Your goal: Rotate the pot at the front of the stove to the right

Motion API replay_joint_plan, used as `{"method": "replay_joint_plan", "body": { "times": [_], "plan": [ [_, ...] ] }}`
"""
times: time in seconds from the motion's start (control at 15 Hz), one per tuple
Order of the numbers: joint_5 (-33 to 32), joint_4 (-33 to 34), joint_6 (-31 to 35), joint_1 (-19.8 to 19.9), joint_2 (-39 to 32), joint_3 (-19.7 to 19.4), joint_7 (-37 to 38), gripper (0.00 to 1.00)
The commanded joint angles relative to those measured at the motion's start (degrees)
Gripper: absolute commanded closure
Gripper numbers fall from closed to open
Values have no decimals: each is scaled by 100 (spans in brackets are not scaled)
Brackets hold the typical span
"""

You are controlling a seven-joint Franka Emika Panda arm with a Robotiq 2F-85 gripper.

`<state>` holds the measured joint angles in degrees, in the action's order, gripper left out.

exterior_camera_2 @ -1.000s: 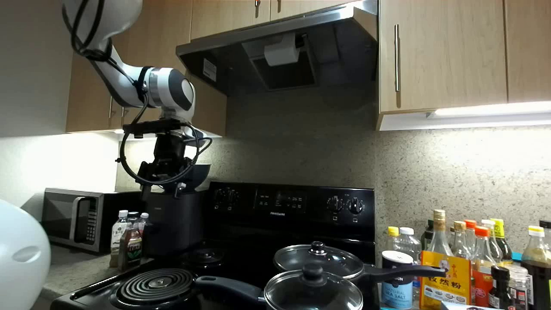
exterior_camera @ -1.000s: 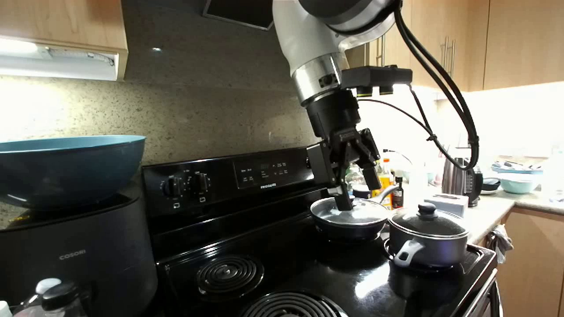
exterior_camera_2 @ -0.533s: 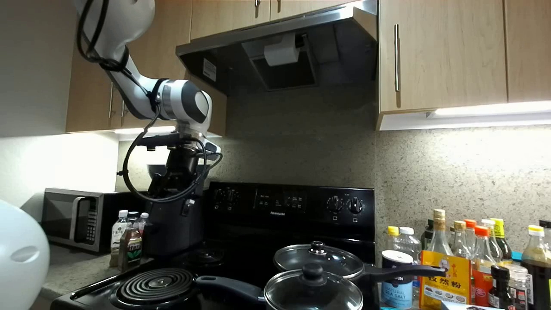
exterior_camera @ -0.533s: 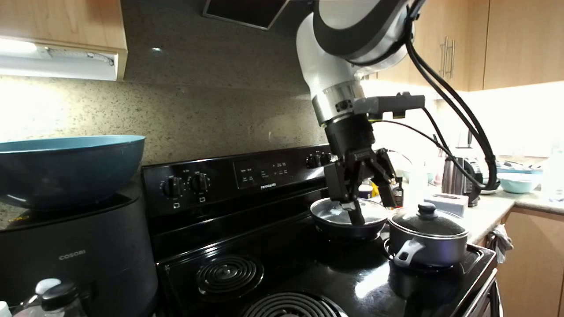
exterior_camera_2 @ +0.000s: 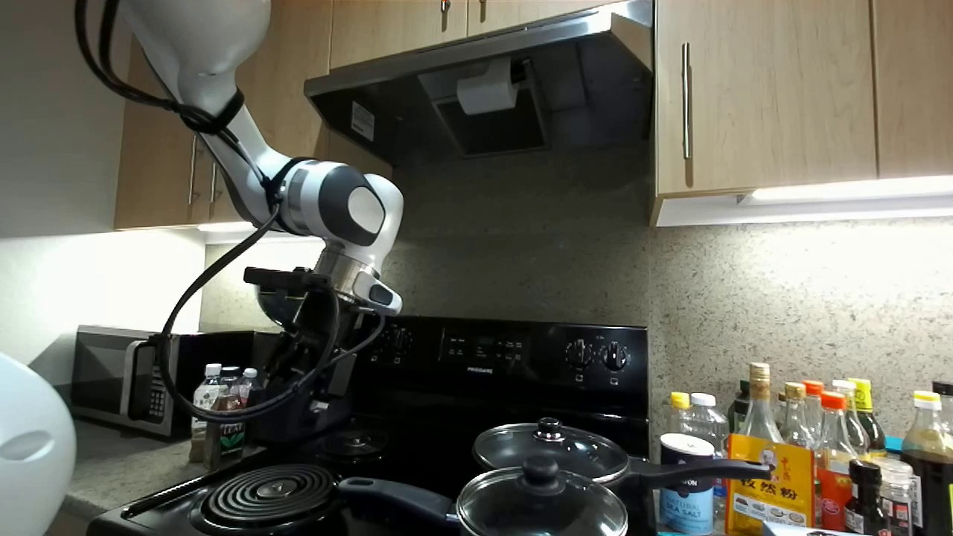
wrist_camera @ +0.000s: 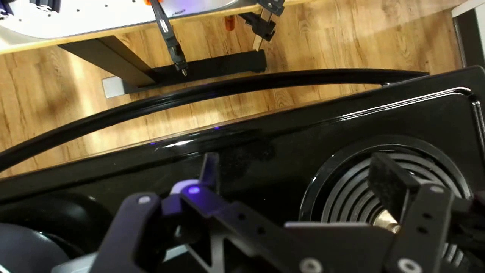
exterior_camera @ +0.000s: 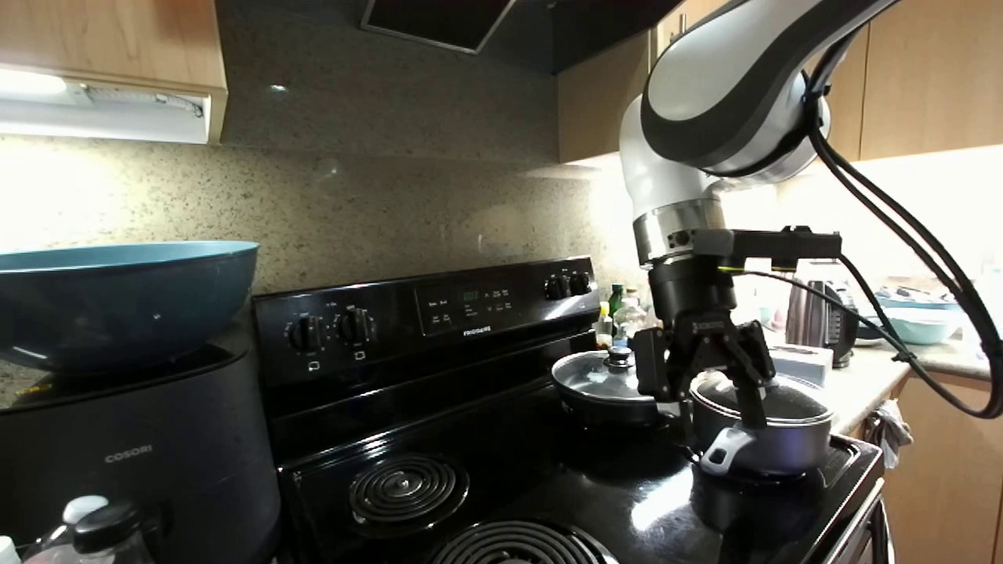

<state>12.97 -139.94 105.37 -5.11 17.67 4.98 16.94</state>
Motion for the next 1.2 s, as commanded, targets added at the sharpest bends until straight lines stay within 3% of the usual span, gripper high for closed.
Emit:
{"method": "replay_joint_plan", "body": {
  "times": [0.0,0.13,0.53,0.8,1.13],
  "plan": [
    [22,-13,-16,59,46,55,-14,0],
    [25,-19,-16,59,82,56,-14,0],
    [191,-344,1008,413,68,3,1356,0],
    [257,-763,1350,637,225,-37,2164,0],
    [294,-647,1133,620,56,-106,2121,0]
  ]
}}
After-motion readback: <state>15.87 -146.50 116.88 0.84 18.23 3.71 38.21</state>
